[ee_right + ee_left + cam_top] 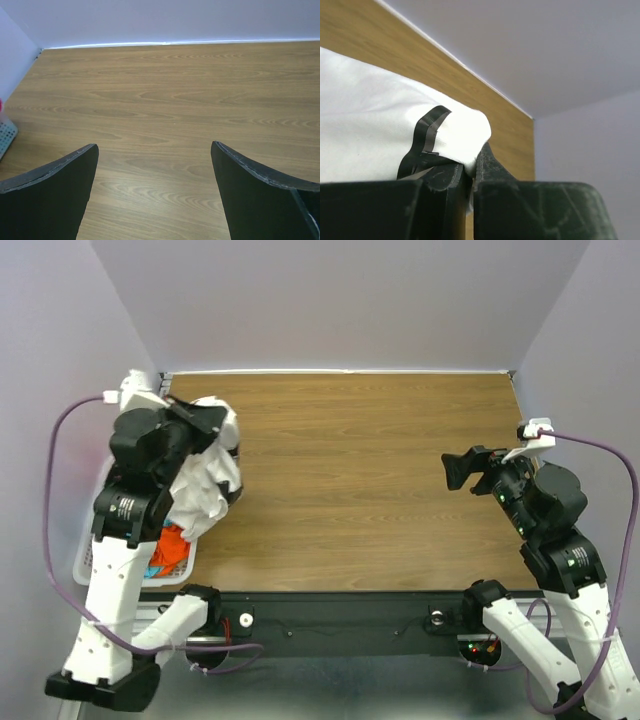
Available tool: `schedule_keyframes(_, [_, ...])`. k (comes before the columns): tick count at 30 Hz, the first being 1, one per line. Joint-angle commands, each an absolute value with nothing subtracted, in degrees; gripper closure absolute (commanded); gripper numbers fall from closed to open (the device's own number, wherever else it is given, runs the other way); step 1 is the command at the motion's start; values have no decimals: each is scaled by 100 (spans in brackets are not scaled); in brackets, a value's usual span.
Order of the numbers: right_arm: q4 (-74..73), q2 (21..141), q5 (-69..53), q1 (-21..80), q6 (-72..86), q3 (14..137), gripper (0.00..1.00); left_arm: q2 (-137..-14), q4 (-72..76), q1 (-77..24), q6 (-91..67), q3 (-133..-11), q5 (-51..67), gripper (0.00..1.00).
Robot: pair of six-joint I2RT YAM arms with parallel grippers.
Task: Fold and stack the t-shirts
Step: Grab the tshirt from the pile, then move the tshirt to the center of the board
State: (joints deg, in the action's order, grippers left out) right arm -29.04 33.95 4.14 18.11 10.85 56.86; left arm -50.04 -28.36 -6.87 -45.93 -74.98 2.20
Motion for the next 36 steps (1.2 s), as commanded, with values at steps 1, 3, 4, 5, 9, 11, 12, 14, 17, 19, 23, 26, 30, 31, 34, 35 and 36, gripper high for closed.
schedule_keyframes(1, [-2628,3436,255,1854,1292,5933,0,-5271,-1311,-2045,-4597,-7866,176,100])
schedule_keyframes(3, [-2654,3419,290,1854,1345,5950,0,-5675,-1126,-3113,-4431,-8024,-252,100])
schedule_keyframes(4, [-2663,3402,307,1854,1345,5959,0,-5834,-1082,-3546,-4343,-8111,-481,100])
schedule_keyframes(5, [-2663,3358,360,1854,1362,5968,0,-5993,-1064,-3899,-4255,-8373,-927,100])
schedule_keyframes(9, [-2707,3112,588,1854,1354,5933,0,-7045,-1098,-5375,-3693,-9515,-1449,100])
schedule_keyframes(11, [-2698,3015,589,1854,1327,5906,0,-7355,-1177,-5649,-3622,-9893,-1529,100])
schedule_keyframes(12, [-2733,2928,658,1854,1318,5871,0,-7591,-1230,-5712,-3525,-10018,-1538,100])
schedule_keyframes(14, [-2777,2883,738,1854,1345,5845,0,-7751,-1222,-5748,-3454,-10125,-1555,100])
schedule_keyframes(17, [-2926,2839,782,1854,1371,5827,0,-7936,-960,-5661,-3025,-9783,-1976,86])
schedule_keyframes(19, [-3076,2909,660,1854,1371,5801,0,-8076,-818,-5398,-2962,-9494,-2074,34])
schedule_keyframes(23, [-3287,3285,194,1854,1354,5766,0,-8376,-1534,-4300,-3085,-9080,-1845,1])
schedule_keyframes(26, [-3340,3611,96,1854,1415,5704,0,-8586,-2151,-3868,-2603,-8956,-2836,1])
schedule_keyframes(30, [-3349,4077,46,1854,1635,5730,0,-9095,-3488,-3788,-1978,-8992,-3928,1])
schedule_keyframes(31, [-3349,4148,27,1854,1539,5730,0,-9131,-3620,-3788,-1978,-8843,-4024,1])
schedule_keyframes(34, [-3357,4429,35,1854,1380,5687,0,-9228,-4016,-3797,-2372,-8527,-3911,2])
schedule_keyframes(35, [-3349,4491,35,1854,1371,5678,0,-9237,-4060,-3823,-2417,-8186,-3937,2])
schedule_keyframes(36, [-3349,4552,35,1854,1371,5652,0,-9263,-4113,-3849,-2460,-8009,-4129,2])
